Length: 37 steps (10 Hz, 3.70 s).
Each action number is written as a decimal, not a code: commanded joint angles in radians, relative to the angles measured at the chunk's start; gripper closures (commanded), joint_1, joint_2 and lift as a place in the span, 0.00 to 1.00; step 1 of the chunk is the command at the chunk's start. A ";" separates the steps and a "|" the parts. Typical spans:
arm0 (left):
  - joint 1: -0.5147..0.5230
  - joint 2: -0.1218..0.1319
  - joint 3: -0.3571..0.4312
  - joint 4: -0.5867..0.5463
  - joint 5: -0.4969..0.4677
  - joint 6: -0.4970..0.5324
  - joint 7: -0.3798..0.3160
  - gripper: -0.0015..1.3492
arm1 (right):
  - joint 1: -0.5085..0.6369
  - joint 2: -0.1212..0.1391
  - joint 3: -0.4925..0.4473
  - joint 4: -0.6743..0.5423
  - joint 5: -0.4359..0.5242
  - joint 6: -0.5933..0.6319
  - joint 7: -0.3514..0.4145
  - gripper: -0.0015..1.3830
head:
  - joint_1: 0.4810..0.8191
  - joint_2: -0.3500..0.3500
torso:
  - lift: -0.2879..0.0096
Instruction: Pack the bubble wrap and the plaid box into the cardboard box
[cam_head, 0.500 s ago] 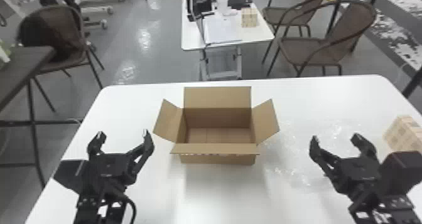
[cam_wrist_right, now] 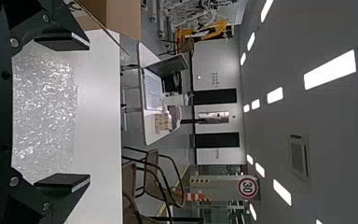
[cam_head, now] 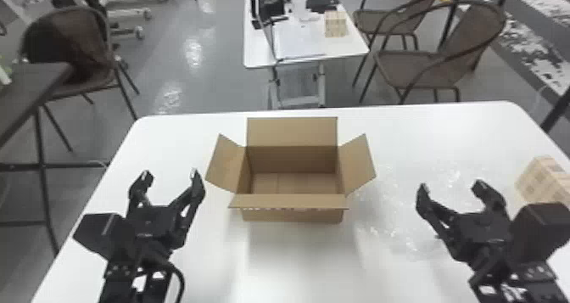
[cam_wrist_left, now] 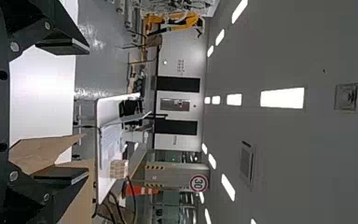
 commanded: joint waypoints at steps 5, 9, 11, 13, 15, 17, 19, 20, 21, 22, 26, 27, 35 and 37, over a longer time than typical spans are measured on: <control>-0.023 0.020 0.016 -0.005 0.131 0.140 -0.057 0.30 | -0.001 0.000 0.000 -0.003 -0.003 0.012 0.000 0.20 | 0.63 0.65 | 0.62; -0.150 0.023 0.143 -0.004 0.202 0.555 -0.297 0.30 | -0.010 0.000 0.002 -0.002 0.001 0.012 0.002 0.20 | 0.63 0.63 | 0.62; -0.190 0.017 0.182 0.036 0.255 0.670 -0.367 0.30 | -0.015 0.000 0.003 0.003 0.001 0.012 0.011 0.20 | 0.63 0.64 | 0.62; -0.216 0.022 0.182 0.064 0.295 0.713 -0.396 0.30 | -0.019 0.000 0.005 0.008 0.001 0.012 0.015 0.20 | 0.63 0.63 | 0.62; -0.236 0.028 0.165 0.064 0.307 0.737 -0.412 0.30 | -0.022 0.000 0.008 0.012 0.000 0.012 0.017 0.20 | 0.63 0.62 | 0.62; -0.250 0.029 0.148 0.062 0.320 0.760 -0.410 0.30 | -0.022 0.000 0.009 0.017 -0.002 0.012 0.017 0.20 | 0.63 0.60 | 0.62; -0.264 0.029 0.134 0.062 0.274 0.749 -0.407 0.30 | -0.035 0.000 0.011 0.020 0.000 0.025 0.034 0.20 | 0.63 0.59 | 0.62; -0.268 0.029 0.125 0.062 0.260 0.730 -0.398 0.30 | -0.041 0.000 0.011 0.025 0.004 0.026 0.051 0.20 | 0.63 0.59 | 0.62; -0.276 0.026 0.120 0.064 0.249 0.725 -0.395 0.30 | -0.045 -0.002 0.011 0.028 0.003 0.026 0.060 0.20 | 0.63 0.59 | 0.62; -0.282 0.028 0.119 0.064 0.245 0.730 -0.395 0.30 | -0.047 -0.002 0.011 0.029 0.004 0.032 0.064 0.20 | 0.63 0.59 | 0.62; -0.308 0.046 0.090 0.082 0.251 0.780 -0.396 0.30 | -0.053 -0.003 0.011 0.037 -0.002 0.035 0.075 0.20 | 0.63 0.59 | 0.62; -0.314 0.051 0.084 0.084 0.252 0.795 -0.396 0.33 | -0.056 -0.003 0.011 0.038 -0.002 0.035 0.080 0.20 | 0.63 0.58 | 0.62; -0.345 0.060 0.067 0.081 0.269 0.912 -0.392 0.90 | -0.058 -0.003 0.012 0.049 -0.003 0.035 0.086 0.20 | 0.63 0.55 | 0.62; -0.351 0.060 0.068 0.081 0.269 0.960 -0.392 0.90 | -0.058 -0.003 0.012 0.051 -0.003 0.035 0.087 0.20 | 0.63 0.54 | 0.62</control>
